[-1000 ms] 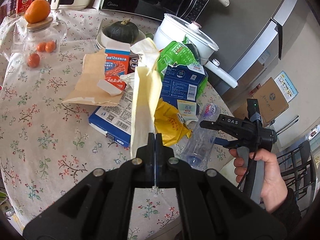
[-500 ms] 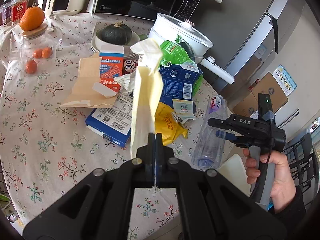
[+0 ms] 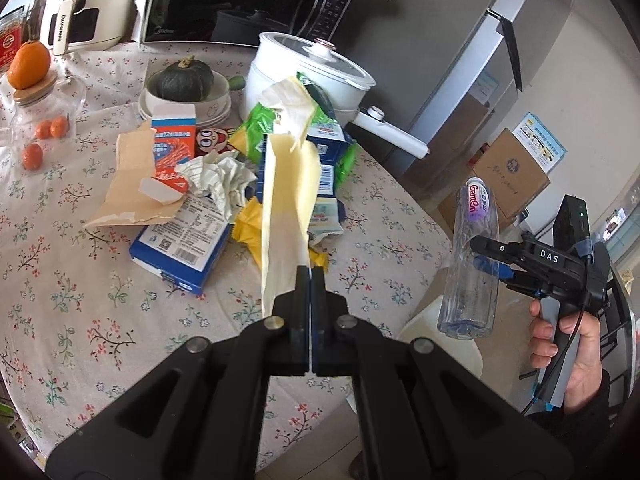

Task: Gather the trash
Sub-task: 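Carry the paper bag and water bottle over the white bin with both tools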

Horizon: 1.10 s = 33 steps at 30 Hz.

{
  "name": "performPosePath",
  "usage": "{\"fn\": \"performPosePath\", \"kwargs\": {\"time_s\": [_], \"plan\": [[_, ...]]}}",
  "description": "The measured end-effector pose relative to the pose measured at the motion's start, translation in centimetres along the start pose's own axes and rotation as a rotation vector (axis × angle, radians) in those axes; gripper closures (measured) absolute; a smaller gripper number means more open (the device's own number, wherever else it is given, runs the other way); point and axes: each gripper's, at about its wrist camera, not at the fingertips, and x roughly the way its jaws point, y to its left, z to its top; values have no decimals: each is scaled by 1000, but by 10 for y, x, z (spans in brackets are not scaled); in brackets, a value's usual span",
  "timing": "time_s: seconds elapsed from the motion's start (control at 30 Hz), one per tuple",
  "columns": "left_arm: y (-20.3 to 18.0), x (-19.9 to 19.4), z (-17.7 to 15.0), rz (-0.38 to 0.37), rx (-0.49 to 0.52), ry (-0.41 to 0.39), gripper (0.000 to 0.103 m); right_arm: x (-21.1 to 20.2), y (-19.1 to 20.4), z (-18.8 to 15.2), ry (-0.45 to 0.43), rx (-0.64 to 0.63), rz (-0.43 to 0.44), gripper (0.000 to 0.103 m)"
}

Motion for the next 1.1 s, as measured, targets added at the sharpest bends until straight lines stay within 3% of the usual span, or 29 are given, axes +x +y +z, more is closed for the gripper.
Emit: {"fn": "performPosePath", "kwargs": {"time_s": [0.2, 0.43, 0.7, 1.1], "plan": [[-49, 15, -13, -110, 83, 56, 103, -42, -39, -12, -47, 9, -38, 39], [-122, 52, -40, -211, 210, 157, 103, -70, -93, -33, -69, 35, -146, 39], [-188, 107, -97, -231, 353, 296, 103, -81, -136, -53, -51, 51, -260, 39], [-211, 150, -127, -181, 436, 331, 103, -77, -156, -66, -7, 46, -319, 39]]}}
